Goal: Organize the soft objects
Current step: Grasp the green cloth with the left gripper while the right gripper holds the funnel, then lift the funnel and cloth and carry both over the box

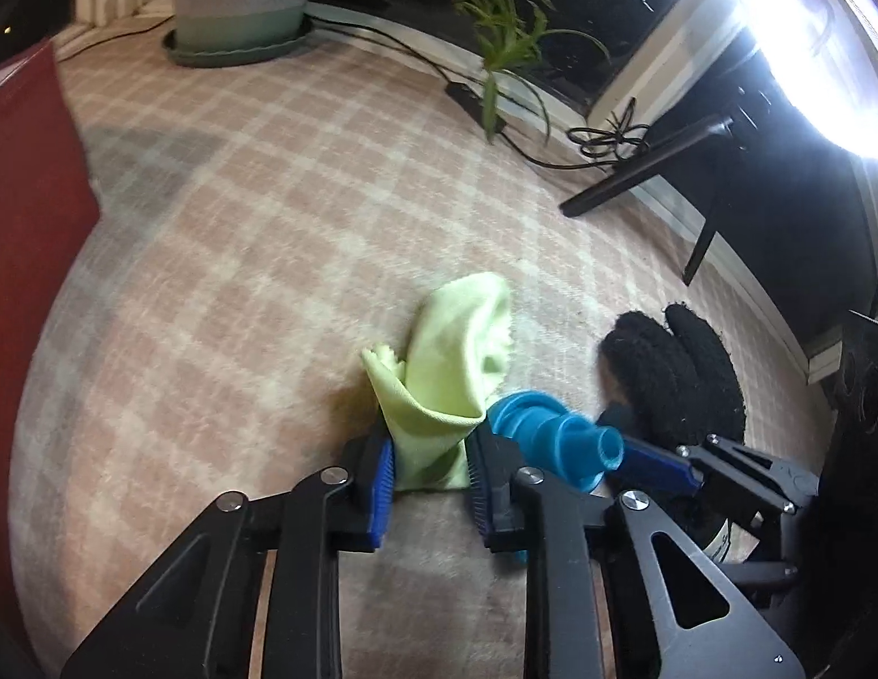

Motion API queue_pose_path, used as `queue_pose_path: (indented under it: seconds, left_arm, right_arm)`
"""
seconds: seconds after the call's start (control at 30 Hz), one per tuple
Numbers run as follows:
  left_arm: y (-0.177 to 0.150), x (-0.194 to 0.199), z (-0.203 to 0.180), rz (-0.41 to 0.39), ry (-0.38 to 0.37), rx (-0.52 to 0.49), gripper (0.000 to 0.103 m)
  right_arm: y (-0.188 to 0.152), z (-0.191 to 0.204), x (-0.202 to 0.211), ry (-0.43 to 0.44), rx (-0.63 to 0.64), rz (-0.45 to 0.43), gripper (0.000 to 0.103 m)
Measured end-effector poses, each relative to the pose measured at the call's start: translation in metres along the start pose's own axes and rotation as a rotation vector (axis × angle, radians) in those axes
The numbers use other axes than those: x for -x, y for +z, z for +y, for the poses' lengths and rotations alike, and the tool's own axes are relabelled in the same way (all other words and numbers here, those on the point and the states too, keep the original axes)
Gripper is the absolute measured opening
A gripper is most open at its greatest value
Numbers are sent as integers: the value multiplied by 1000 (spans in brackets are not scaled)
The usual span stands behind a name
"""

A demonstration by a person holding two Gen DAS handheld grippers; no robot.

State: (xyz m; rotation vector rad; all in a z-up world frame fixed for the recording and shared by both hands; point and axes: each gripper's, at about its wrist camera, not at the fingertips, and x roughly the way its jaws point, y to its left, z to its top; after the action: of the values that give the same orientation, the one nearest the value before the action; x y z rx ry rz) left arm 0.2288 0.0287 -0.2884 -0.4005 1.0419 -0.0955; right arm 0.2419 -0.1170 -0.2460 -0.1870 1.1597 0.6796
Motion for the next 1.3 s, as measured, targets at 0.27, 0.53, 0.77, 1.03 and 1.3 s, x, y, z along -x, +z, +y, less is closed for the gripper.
queue_pose_path:
  seconds: [0.27, 0.53, 0.77, 1.03, 1.3]
  left_arm:
    - [9, -11, -12, -2, 3, -45, 8]
    - [22, -18, -16, -7, -13, -55, 16]
    - [27, -25, -17, -1, 2, -70, 8]
    - [29, -24, -13, -14, -8, -40, 3]
    - [28, -10, 0, -41, -34, 23, 3]
  right_arm:
    - [-1, -1, 0, 6, -11, -5, 36]
    - [-1, -3, 0, 19, -23, -7, 36]
    - [-1, -3, 0, 18, -31, -12, 36]
    - [1, -1, -2, 14, -29, -24, 36]
    - [6, 3, -8, -1, -6, -23, 35]
